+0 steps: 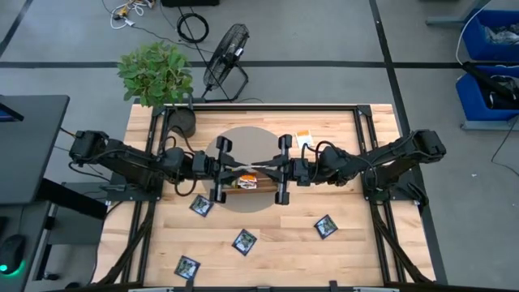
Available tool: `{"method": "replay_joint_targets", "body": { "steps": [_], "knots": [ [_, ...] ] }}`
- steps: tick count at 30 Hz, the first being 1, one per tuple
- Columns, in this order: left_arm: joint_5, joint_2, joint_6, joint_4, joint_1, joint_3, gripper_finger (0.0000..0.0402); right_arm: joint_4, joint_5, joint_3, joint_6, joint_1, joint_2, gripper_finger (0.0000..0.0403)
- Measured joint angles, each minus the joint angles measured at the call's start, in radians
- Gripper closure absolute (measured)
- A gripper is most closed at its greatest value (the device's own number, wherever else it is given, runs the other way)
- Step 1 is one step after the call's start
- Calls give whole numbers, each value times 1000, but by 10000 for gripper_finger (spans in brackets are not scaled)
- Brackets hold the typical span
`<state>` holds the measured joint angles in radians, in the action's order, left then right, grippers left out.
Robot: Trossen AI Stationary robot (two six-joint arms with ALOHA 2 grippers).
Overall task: Pick & Place Tea
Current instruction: Put the bottom orange tea bag into the wooden organizer
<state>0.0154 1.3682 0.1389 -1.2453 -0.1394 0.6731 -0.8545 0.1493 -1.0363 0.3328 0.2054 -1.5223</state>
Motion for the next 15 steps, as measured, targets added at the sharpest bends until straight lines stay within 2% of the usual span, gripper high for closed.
{"method": "replay_joint_targets", "body": {
  "steps": [2,4,15],
  "knots": [
    [0,0,-15,0,0,0,380,1,7,0,6,0,0,392],
    [0,0,-33,1,0,0,393,1,32,0,20,1,0,392],
    [2,-1,-44,16,-5,0,396,-2,52,0,43,1,0,392]
  ]
}}
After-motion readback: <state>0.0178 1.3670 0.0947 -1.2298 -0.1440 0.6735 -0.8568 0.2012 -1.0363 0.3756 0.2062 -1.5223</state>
